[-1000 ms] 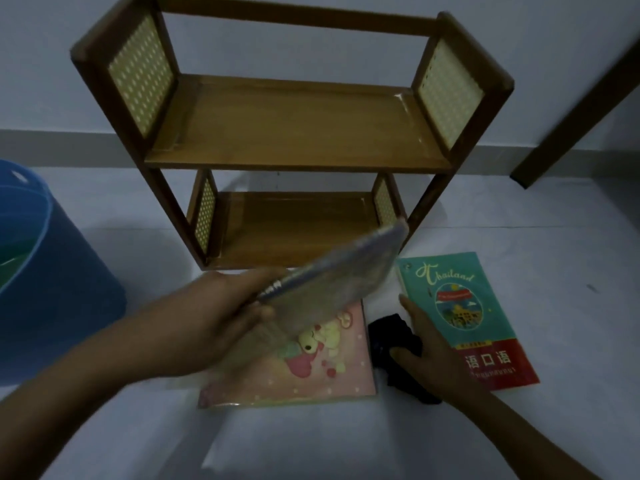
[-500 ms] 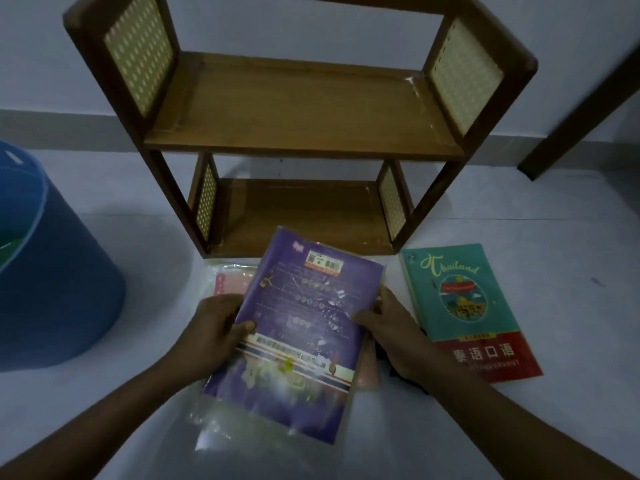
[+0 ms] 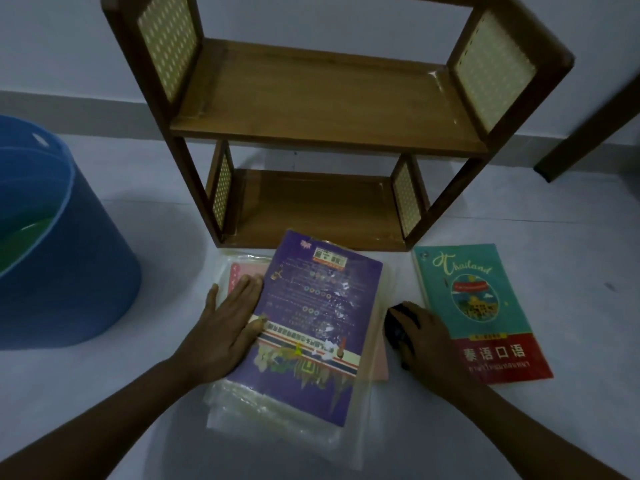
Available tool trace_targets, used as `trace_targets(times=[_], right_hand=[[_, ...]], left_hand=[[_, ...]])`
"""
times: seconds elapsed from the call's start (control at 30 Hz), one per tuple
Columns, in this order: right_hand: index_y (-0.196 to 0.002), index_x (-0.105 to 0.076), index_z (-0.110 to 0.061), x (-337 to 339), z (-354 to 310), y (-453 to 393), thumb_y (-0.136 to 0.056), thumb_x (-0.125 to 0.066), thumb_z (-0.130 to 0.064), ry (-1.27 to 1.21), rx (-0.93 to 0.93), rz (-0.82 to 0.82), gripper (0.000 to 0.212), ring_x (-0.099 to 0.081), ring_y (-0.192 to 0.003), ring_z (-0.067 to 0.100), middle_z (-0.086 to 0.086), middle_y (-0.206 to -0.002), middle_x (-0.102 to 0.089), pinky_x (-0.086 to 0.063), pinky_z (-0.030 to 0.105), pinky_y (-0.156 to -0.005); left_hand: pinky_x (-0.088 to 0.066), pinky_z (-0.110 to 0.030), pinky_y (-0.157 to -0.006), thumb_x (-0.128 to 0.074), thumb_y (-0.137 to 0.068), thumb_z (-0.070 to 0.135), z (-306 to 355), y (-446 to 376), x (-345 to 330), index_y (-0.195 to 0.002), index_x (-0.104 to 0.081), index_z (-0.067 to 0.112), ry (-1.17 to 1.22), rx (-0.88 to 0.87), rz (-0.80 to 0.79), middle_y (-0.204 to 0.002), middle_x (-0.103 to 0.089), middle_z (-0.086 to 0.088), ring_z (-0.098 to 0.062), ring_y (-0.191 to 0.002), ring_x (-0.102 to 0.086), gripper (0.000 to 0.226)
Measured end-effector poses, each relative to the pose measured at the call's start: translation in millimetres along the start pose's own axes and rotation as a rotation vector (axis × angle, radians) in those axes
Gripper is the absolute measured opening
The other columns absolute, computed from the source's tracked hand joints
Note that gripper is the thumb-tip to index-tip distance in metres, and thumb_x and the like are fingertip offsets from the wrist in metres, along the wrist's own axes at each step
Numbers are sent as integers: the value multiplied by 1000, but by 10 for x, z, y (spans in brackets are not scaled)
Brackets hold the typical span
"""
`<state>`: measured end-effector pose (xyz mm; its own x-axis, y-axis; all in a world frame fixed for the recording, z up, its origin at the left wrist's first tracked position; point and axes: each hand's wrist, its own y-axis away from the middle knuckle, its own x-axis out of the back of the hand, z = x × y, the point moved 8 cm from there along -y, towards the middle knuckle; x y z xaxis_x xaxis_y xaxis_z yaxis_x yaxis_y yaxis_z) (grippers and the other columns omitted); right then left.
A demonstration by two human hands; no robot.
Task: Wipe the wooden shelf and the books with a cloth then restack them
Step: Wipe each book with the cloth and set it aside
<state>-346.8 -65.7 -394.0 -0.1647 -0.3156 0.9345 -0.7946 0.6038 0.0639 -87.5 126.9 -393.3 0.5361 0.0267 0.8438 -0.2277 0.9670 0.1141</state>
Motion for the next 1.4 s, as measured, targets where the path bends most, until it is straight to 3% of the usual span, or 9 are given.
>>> trace_targets(times=[0.1, 0.17, 0.27, 0.5, 0.73, 0.93, 1.13, 1.3, 1.4], right_hand=[[-121, -57, -7, 491, 217, -72, -92, -50, -6, -287, -299, 303, 30, -59, -101, 32, 17, -110, -62, -43, 34, -81], [-121, -54, -7, 769, 40, -182, -94, -51, -6, -393, -267, 430, 28, -58, -100, 25, 11, -110, -60, -46, 34, -82], [-128, -51, -19, 626, -867, -285, -92, -51, -15, -340, 6, 271, 36, -51, -106, 11, -5, -120, -54, -44, 28, -90], [-111, -59, -24, -366, -2531, 215, -101, -39, -25, 4, 760, -100, 23, -54, -92, 24, -1, -122, -58, -44, 38, -82], [-132, -47, -20, 238, -1043, -1033, -95, -46, -31, 138, -102, 208, 38, -48, -115, 29, 3, -138, -48, -41, 43, -92], [-128, -50, -17, -275, -2155, -600, -88, -50, -22, 154, 520, -40, 40, -52, -109, 31, 6, -139, -48, -45, 45, -86], [-130, -48, -18, 134, -1321, -1438, -92, -51, -23, 172, -36, 137, 38, -47, -112, 30, 7, -135, -49, -39, 43, -93], [-121, -49, -16, -370, -2378, -117, -90, -48, -17, 149, 466, -46, 31, -54, -95, 30, 9, -131, -48, -45, 43, -80], [-114, -58, -17, -300, -2132, -59, -90, -44, -18, 191, 588, -32, 28, -61, -93, 29, 7, -126, -59, -48, 40, -80]], left_hand=[[24, -22, -113, -1, -91, 66, 6, -15, 14, -148, 10, 35, 19, -2, 27, -158, 3, 14, 7, -143, 13, 65], [23, -20, -113, -3, -92, 64, 8, -9, 28, -147, 10, 39, 46, -6, 38, -157, 1, 15, 8, -143, 12, 61], [22, -20, -114, -4, -93, 62, -31, 9, 2, -149, 8, 37, 70, -14, 40, -159, -1, 15, 5, -145, 9, 62], [17, -34, -118, 0, -94, 61, -52, 8, -49, -152, 4, 29, 17, -32, 29, -160, 0, 13, -1, -147, 7, 66], [23, -25, -115, -3, -94, 62, -66, 29, -43, -147, 13, 43, 63, -23, 46, -159, -2, 15, 1, -146, 8, 58], [22, -26, -115, -3, -95, 60, -58, -8, -32, -147, 8, 45, 64, -48, 76, -160, -6, 11, -3, -147, 4, 55], [23, -25, -114, -3, -94, 62, -89, 39, -65, -150, 7, 34, 53, -48, 71, -160, -3, 14, -1, -147, 6, 64], [12, -37, -119, -6, -98, 57, -126, -5, -20, -151, -1, 37, 95, -46, 129, -160, -14, 7, -6, -148, -2, 57], [9, -46, -119, -2, -95, 62, -97, -18, -36, -151, -3, 31, 95, -35, 105, -160, -11, 10, -5, -148, 1, 64]])
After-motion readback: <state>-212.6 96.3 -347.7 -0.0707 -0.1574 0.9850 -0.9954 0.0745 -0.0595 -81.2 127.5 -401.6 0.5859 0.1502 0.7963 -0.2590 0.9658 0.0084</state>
